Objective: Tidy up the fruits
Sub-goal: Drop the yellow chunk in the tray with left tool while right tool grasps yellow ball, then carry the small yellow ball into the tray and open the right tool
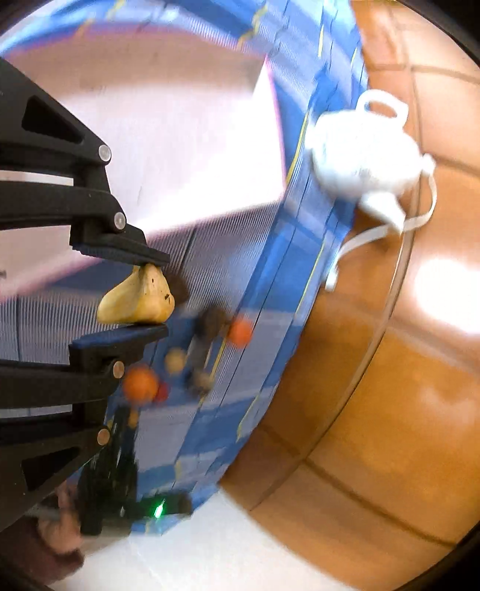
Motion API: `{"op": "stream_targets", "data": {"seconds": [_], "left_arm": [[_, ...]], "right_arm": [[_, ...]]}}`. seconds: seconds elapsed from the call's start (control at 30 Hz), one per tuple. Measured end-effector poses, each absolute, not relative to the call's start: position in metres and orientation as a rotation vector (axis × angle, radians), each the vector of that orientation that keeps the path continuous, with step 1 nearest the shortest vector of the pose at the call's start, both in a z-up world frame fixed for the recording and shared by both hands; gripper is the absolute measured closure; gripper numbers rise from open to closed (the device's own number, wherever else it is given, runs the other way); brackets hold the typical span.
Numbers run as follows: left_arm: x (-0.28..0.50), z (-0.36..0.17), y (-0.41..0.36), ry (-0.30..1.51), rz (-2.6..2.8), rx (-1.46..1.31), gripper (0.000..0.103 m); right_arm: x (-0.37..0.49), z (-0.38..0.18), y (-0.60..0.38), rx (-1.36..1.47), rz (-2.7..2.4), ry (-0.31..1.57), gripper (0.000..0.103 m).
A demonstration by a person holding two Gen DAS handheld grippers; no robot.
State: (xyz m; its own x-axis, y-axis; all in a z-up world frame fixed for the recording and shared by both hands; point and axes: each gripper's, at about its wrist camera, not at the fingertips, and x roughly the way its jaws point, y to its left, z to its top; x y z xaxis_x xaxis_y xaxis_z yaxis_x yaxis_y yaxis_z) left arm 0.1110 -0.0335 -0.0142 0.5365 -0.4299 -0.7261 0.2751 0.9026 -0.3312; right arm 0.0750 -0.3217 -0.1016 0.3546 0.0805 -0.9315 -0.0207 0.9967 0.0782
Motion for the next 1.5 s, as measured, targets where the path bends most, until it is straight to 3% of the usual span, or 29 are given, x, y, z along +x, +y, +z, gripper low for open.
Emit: {"op": "stream_targets", "data": {"seconds": [0.37, 0.63, 0.83, 1.13, 1.5], "left_arm": [[0.146, -0.049, 0.070, 0.917, -0.038, -0.119, 0.068], [0.120, -0.040, 0.075, 0.856, 0.013, -0.140, 0.034], [0.081, -0.026, 0.060, 0.780, 0.035, -0.127, 0.016], [0.055, -0.020, 0.051, 0.758, 0.045, -0.101, 0.015], [0.045, -0.021, 0.124, 0.740, 0.206, -0.147, 0.016]], "right_arm": [[0.073, -0.103, -0.318, 0.014, 0.060, 1.191, 0.079], [0.073, -0.103, -0.316, -0.002, 0.060, 1.188, 0.079], [0.073, -0.102, -0.318, 0.010, 0.056, 1.189, 0.080], [0.068, -0.081, -0.338, 0.076, -0.004, 1.115, 0.080], [0.048, -0.029, -0.312, 0.158, 0.190, 0.937, 0.080]]}}
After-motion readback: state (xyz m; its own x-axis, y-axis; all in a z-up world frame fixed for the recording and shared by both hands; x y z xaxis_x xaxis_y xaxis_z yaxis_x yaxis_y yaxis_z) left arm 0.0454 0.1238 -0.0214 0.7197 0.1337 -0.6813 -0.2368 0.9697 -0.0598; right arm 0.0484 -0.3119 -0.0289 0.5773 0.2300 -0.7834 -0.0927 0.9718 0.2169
